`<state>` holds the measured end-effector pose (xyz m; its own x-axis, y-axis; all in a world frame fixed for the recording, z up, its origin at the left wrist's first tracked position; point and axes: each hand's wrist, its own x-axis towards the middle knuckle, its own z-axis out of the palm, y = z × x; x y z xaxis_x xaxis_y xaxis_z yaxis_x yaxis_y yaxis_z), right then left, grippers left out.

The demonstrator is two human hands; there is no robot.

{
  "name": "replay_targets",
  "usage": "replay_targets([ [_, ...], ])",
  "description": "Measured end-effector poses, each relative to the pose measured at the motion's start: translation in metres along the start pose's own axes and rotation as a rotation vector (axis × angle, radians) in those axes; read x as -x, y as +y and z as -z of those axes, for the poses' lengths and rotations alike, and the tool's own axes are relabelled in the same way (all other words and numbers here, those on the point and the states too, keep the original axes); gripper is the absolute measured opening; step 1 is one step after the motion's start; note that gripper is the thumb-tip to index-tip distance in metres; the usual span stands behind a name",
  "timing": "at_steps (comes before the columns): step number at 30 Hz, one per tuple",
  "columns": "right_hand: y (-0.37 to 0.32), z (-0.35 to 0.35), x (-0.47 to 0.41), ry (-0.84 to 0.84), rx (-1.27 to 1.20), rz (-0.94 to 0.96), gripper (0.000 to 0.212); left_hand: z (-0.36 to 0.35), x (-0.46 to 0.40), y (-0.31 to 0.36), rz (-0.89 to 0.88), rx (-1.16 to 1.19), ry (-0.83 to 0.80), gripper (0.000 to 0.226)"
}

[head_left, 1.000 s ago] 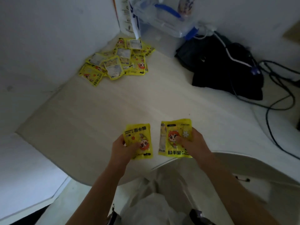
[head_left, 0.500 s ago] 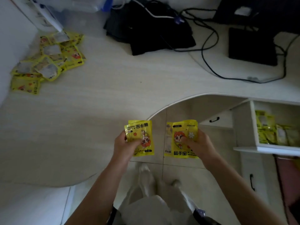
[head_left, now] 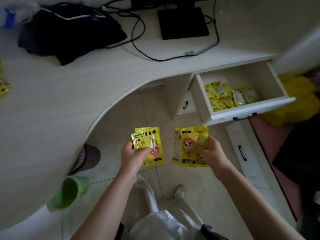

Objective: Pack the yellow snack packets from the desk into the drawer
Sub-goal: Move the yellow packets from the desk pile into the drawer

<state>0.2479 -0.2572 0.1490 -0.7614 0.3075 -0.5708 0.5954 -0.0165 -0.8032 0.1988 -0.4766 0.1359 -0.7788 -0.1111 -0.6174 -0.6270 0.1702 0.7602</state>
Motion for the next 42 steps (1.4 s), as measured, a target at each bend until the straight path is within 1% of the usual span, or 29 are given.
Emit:
replay_targets([
  [7, 0.028, 0.090, 0.000, 0.056, -0.046, 0.020, 0.022, -0.092, 0.030, 0.000, -0.004, -0.013, -0.016, 0.025],
  [14, 0.036, 0.148, -0.028, 0.136, -0.117, -0.020, 0.028, -0.166, 0.021, 0.016, -0.004, -0.041, -0.087, 0.025],
  [22, 0.014, 0.197, -0.085, 0.224, -0.153, -0.043, 0.032, -0.234, -0.029, 0.062, -0.029, -0.091, -0.167, 0.024],
  [26, -0.007, 0.220, -0.120, 0.223, -0.166, -0.040, 0.032, -0.267, -0.056, 0.090, -0.035, -0.121, -0.181, 0.024],
  [30, -0.026, 0.244, -0.156, 0.236, -0.161, -0.045, 0.037, -0.299, -0.077, 0.108, -0.016, -0.125, -0.200, 0.023],
  [32, -0.033, 0.257, -0.173, 0.231, -0.148, -0.048, 0.034, -0.315, -0.084, 0.115, -0.001, -0.128, -0.204, 0.023],
  [35, -0.040, 0.277, -0.198, 0.211, -0.123, -0.030, 0.027, -0.338, -0.092, 0.119, 0.023, -0.143, -0.189, 0.024],
  [38, -0.045, 0.299, -0.225, 0.180, -0.125, -0.042, 0.030, -0.361, -0.094, 0.123, 0.048, -0.135, -0.143, 0.025],
  [42, -0.047, 0.328, -0.265, 0.074, -0.178, -0.145, 0.031, -0.391, -0.095, 0.125, 0.096, -0.118, -0.032, 0.022],
])
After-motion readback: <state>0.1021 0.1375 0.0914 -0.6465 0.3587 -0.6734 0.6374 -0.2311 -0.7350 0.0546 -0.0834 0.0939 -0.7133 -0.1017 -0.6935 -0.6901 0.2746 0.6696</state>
